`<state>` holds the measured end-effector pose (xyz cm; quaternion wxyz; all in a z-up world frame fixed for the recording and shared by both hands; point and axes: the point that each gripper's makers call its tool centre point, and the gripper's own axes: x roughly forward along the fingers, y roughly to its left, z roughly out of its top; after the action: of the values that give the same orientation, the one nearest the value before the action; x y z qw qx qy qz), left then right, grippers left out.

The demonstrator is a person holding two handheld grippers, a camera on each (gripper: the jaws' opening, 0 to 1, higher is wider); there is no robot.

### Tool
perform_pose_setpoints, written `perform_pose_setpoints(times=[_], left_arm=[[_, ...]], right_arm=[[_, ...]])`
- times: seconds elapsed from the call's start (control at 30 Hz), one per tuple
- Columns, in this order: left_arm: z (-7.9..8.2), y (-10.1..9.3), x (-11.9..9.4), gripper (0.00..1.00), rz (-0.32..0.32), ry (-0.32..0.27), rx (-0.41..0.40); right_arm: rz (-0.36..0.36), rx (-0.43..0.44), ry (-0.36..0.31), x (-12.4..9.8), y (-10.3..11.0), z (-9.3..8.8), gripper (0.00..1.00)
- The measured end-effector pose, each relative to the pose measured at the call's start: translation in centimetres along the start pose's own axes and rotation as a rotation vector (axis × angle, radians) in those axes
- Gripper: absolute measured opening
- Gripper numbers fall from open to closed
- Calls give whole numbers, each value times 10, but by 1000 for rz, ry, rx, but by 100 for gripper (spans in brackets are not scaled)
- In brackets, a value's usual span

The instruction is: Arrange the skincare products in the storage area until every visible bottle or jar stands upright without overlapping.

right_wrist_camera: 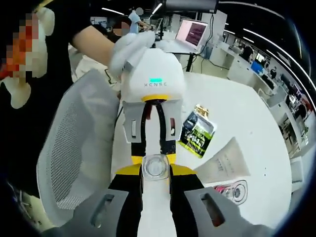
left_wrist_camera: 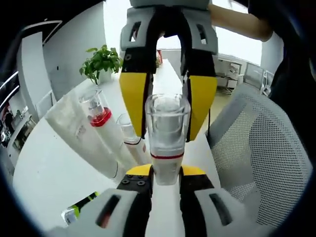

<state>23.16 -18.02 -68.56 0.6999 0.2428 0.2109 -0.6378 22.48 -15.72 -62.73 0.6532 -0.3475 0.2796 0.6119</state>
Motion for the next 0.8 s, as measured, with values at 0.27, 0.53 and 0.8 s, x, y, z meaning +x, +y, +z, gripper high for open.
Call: perform_pose_setpoints(times=[0.27,0.53,0.8], left_arm=[[-13,12,20,24,36,-4,3],[-23,16,30,24,20,11,3],[-34,20,37,23,8,17,-8]], right_arm=[[-20,-31,97,17,-10,-20,20],[-18,-41,123,26,-13,-31,20],[-26,-84,160,32,-16,-40,21]])
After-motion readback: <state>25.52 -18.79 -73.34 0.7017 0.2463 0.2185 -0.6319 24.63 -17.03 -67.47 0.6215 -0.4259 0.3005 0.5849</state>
